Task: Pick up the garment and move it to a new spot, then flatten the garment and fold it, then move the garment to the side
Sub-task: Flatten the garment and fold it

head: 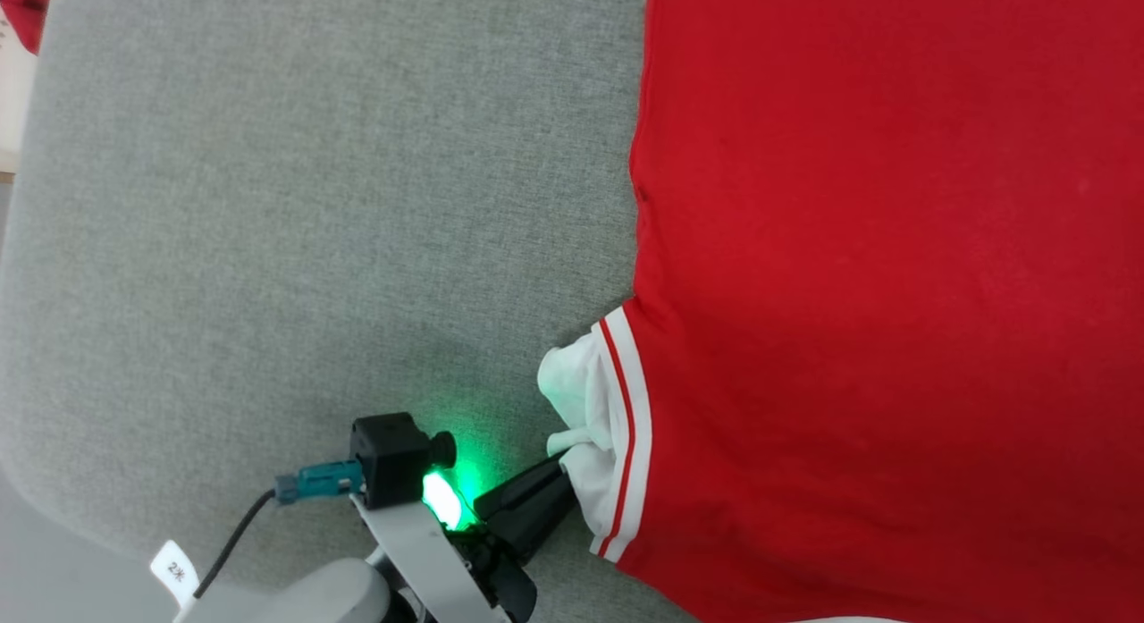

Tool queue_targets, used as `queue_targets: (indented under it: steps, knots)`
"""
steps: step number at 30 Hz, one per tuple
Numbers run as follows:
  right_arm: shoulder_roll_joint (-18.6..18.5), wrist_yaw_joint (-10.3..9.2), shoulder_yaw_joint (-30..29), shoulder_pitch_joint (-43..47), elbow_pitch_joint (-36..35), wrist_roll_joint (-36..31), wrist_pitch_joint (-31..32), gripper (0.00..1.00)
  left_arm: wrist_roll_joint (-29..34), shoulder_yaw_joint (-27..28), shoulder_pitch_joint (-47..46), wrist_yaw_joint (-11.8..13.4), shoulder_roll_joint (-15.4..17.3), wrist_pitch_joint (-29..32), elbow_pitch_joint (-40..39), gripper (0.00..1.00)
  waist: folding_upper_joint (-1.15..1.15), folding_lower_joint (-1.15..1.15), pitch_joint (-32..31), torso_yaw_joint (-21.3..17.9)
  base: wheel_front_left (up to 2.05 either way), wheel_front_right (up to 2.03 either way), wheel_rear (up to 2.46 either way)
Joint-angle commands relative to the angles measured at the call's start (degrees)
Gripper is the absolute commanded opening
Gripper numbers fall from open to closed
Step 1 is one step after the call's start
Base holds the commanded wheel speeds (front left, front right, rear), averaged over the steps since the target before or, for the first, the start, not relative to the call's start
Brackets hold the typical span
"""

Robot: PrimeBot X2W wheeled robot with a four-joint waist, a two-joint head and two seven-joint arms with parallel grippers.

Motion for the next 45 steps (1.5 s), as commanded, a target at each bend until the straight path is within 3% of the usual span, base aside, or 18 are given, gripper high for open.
queue_targets:
  steps: [1,3,10,16,22,26,29,34,40,45]
  knots:
    - [1.0,-0.07,0.2,2.7,2.5,-0.2,1.1,0.45,-1.6,-0.5,-0.2,1.6,-1.0,1.3,5.9,0.0,0.0,0.0,0.1,-0.2,0.0,0.0,0.0]
    - [1.3,-0.07,-0.2,2.4,2.9,0.1,0.2,0.0,-1.8,-0.9,-0.7,1.6,-1.0,1.1,6.1,0.0,0.0,0.0,0.0,-0.3,0.0,0.0,0.0]
    - [2.3,-0.07,0.7,1.9,3.0,1.6,-4.7,0.0,-4.1,-0.1,-1.3,1.5,-1.7,-0.8,6.2,0.0,0.0,0.0,-1.6,-1.6,0.0,0.0,0.0]
    - [1.1,-0.07,7.0,5.8,0.7,7.4,-7.0,0.0,-5.7,0.4,-0.1,1.3,-1.2,-1.6,5.7,0.0,0.0,0.0,-6.0,-3.9,0.0,0.0,0.0]
    - [-4.4,-0.07,14.8,16.2,-9.9,19.0,-6.3,0.0,-5.8,0.8,2.0,1.2,0.9,-2.1,6.4,0.0,0.0,0.0,-11.3,-6.6,0.0,0.0,0.0]
    - [-9.5,-0.08,15.6,26.9,-21.0,28.4,-2.6,0.0,-4.9,0.8,3.6,1.9,2.0,-2.2,6.8,0.0,0.0,0.0,-14.4,-8.5,0.0,0.0,0.0]
    - [-13.0,-0.08,14.3,36.4,-30.2,32.7,0.4,0.0,-5.1,0.8,4.9,2.5,2.2,-2.3,6.5,0.0,0.0,0.0,-16.4,-9.9,0.0,0.0,0.0]
    - [-15.0,-0.08,8.2,53.6,-44.3,36.7,5.7,0.0,-5.2,1.5,6.3,3.5,3.0,-2.4,5.2,0.0,0.0,0.0,-19.1,-12.0,0.0,0.0,0.0]
    - [-11.7,-0.08,-0.3,72.8,-58.5,36.5,10.9,0.0,-4.9,2.5,7.4,4.6,4.3,-2.5,3.8,0.0,0.0,0.0,-21.0,-13.5,0.0,0.0,0.0]
    - [-7.2,-0.08,-2.7,84.1,-66.5,34.8,13.9,0.0,-4.9,3.1,8.5,5.3,5.2,-2.6,3.0,0.0,0.0,0.0,-21.6,-14.8,0.0,0.0,0.0]
